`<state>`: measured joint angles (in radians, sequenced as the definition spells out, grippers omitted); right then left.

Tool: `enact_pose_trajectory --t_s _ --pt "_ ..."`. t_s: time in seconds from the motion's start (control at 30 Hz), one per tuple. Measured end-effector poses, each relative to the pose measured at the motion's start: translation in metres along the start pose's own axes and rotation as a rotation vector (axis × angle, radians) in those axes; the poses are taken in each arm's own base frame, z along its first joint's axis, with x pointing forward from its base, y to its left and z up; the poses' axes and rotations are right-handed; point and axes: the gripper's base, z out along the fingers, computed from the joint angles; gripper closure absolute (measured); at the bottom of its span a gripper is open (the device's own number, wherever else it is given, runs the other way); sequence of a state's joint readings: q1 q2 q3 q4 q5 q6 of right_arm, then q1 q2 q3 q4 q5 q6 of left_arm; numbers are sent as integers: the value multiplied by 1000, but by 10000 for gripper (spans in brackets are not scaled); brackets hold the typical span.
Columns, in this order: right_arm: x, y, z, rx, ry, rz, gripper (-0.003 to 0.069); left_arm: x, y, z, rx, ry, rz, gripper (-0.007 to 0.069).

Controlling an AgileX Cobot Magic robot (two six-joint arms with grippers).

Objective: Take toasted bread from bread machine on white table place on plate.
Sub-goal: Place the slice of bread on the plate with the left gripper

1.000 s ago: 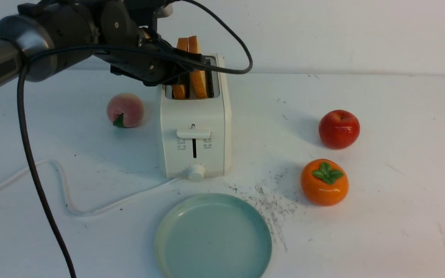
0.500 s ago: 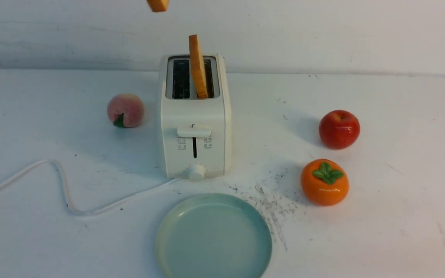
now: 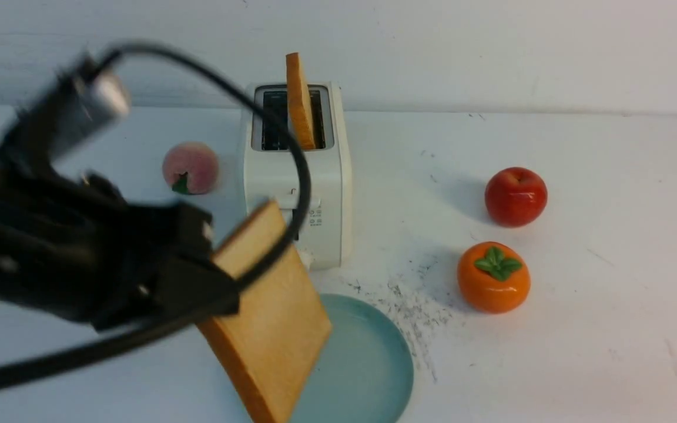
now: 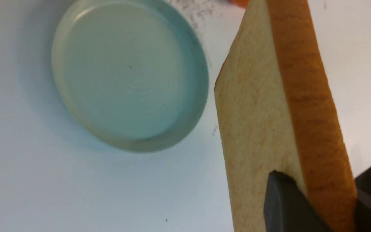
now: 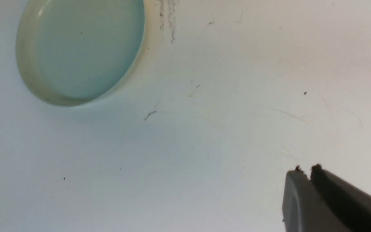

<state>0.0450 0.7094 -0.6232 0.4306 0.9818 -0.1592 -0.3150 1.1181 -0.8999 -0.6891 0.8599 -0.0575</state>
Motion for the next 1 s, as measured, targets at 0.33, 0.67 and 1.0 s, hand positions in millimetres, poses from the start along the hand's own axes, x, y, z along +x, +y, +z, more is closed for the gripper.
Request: enact_pose_trajectory --t_s 0.33,0.67,1.0 --pt "0 0 0 -5 -1 3 595 -5 46 76 83 -105 -134 524" --pt "0 1 0 -6 1 4 585 -8 74 133 98 -20 -167 524" --pt "1 1 0 -7 12 4 580 -7 97 151 -30 -19 -184 339"
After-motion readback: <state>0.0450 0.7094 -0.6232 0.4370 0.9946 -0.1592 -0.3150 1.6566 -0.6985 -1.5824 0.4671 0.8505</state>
